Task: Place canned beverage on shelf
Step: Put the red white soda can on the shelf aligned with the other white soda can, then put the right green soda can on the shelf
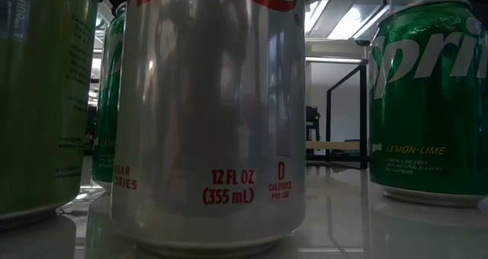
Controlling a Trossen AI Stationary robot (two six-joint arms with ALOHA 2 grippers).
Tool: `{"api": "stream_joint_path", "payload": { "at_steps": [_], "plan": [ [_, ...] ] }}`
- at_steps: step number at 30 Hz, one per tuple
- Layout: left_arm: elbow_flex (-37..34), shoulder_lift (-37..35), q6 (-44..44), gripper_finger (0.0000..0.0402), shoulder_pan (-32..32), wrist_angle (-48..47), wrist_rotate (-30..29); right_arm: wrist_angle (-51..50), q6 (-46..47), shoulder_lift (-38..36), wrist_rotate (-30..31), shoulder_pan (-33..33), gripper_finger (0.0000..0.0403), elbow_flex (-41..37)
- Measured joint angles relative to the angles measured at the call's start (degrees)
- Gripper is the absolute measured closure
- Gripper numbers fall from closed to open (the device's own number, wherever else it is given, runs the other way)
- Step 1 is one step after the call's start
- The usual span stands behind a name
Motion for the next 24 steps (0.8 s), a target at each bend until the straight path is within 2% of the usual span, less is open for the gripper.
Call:
{"api": "stream_joint_path", "payload": {
  "at_steps": [9, 18, 24],
  "plan": [
    [0.0, 0.0, 0.0, 0.0005, 0.0, 0.0, 0.0, 0.0, 0.0, 0.0, 0.0, 0.0, 0.0118, 0.0],
    [0.0, 0.0, 0.0, 0.0005, 0.0, 0.0, 0.0, 0.3, 0.0, 0.0, -0.5, 0.0, 0.0044, 0.2],
    [0.0, 0.0, 0.0, 0.0005, 0.0, 0.0, 0.0, 0.2, 0.0, 0.0, -0.5, 0.0, 0.0020, 0.2]
  ]
}}
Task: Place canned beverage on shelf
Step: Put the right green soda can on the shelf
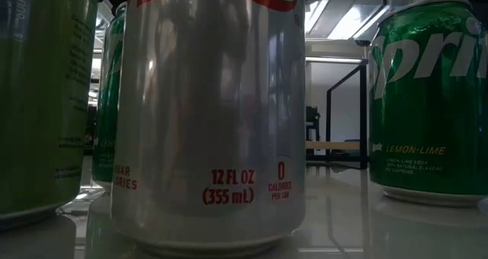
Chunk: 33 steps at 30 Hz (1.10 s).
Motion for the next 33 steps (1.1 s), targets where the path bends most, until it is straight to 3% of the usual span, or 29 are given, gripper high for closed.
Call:
{"api": "stream_joint_path", "payload": {
  "at_steps": [16, 33],
  "plan": [
    [0.0, 0.0, 0.0, 0.0005, 0.0, 0.0, 0.0, -0.9, 0.0, -0.5, 0.0, 0.0, 0.0017, 0.5],
    [0.0, 0.0, 0.0, 0.0005, 0.0, 0.0, -0.2, -20.4, 0.8, -0.8, 0.0, 1.6, 0.0017, 16.7]
  ]
}}
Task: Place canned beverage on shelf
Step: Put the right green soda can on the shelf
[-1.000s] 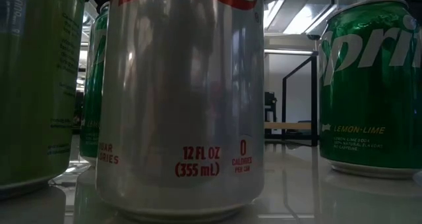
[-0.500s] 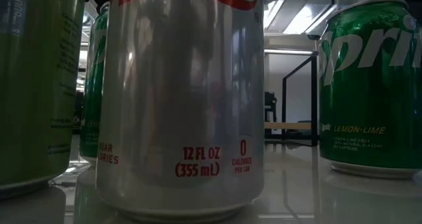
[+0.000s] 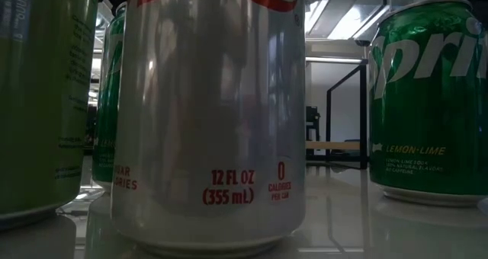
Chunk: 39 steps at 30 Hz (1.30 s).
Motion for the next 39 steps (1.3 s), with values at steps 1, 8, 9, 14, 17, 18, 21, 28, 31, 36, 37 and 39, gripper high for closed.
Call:
{"api": "stream_joint_path", "payload": {
  "at_steps": [1, 8, 9, 14, 17, 18, 21, 28, 31, 36, 37, 39],
  "plan": [
    [0.0, 0.0, 0.0, 0.0005, 0.0, 0.0, 0.0, -1.2, 0.5, 0.0, 0.0, 0.6, 0.0017, 1.0],
    [0.0, 0.0, 0.0, 0.0005, 0.0, 0.0, 0.0, -6.4, 0.9, 0.0, -0.2, 7.4, 0.0017, 4.8],
    [0.0, 0.0, 0.0, 0.0005, 0.0, 0.0, 0.0, -6.4, 1.0, -0.1, -0.2, 8.6, 0.0017, 4.8],
    [0.0, 0.0, 0.0, 0.0005, 0.0, 0.0, 0.0, -7.3, 4.2, -0.1, -0.3, 14.2, 0.0017, 4.8],
    [0.0, 0.0, 0.0, 0.0005, 0.0, 0.0, 0.0, -6.7, 5.6, -0.1, -0.3, 17.4, 0.0017, 4.8],
    [0.0, 0.0, 0.0, 0.0005, 0.0, 0.0, 0.0, -6.7, 5.6, -0.1, -0.3, 18.4, 0.0017, 4.8],
    [0.0, 0.0, 0.0, 0.0005, 0.0, 0.0, 0.0, -6.7, 5.6, -0.1, -0.3, 21.1, 0.0017, 4.8],
    [0.0, 0.0, 0.0, 0.0005, 0.0, 0.0, 0.0, -6.5, 11.2, 0.0, 4.4, 26.1, 0.0017, 4.8],
    [0.0, 0.0, 0.0, 0.0005, 0.0, 0.0, 0.0, -7.4, 18.1, 0.0, 6.1, 27.7, 0.0017, 4.8],
    [0.0, 0.0, 0.0, 0.0005, 0.0, 0.0, 0.0, -11.6, 25.3, 0.0, 4.4, 30.8, 0.0017, 4.8],
    [0.0, 0.0, 0.0, 0.0005, 0.0, 0.0, 0.0, -12.2, 26.8, 0.0, 4.3, 31.6, 0.0017, 4.8],
    [0.0, 0.0, 0.0, 0.0005, 0.0, 0.0, 0.0, -13.8, 30.4, 0.0, 4.1, 33.3, 0.0017, 4.8]
  ]
}}
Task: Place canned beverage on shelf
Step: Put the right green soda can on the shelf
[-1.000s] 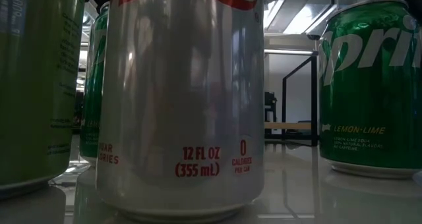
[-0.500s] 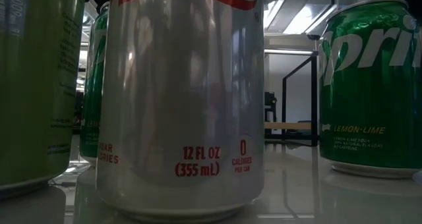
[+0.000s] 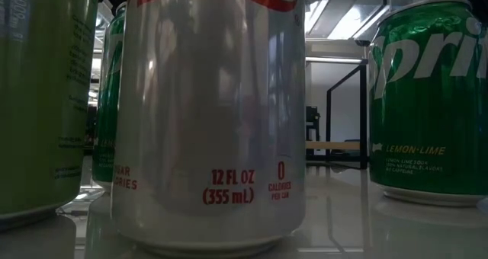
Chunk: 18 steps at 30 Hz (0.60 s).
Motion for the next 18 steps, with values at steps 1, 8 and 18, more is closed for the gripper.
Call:
{"api": "stream_joint_path", "payload": {
  "at_steps": [1, 8, 18],
  "plan": [
    [0.0, 0.0, 0.0, 0.0005, 0.0, 0.0, 0.0, -0.6, 2.0, 0.0, 0.0, 0.9, 0.0017, 0.0],
    [0.0, 0.0, 0.0, 0.0005, 0.0, 0.0, 0.0, -4.4, 15.3, 0.0, 3.8, 8.1, 0.0017, -2.4],
    [0.0, 0.0, 0.0, 0.0005, 0.0, 0.0, 0.0, -3.5, 21.4, 0.1, 3.6, 12.4, 0.0017, -13.5]
  ]
}}
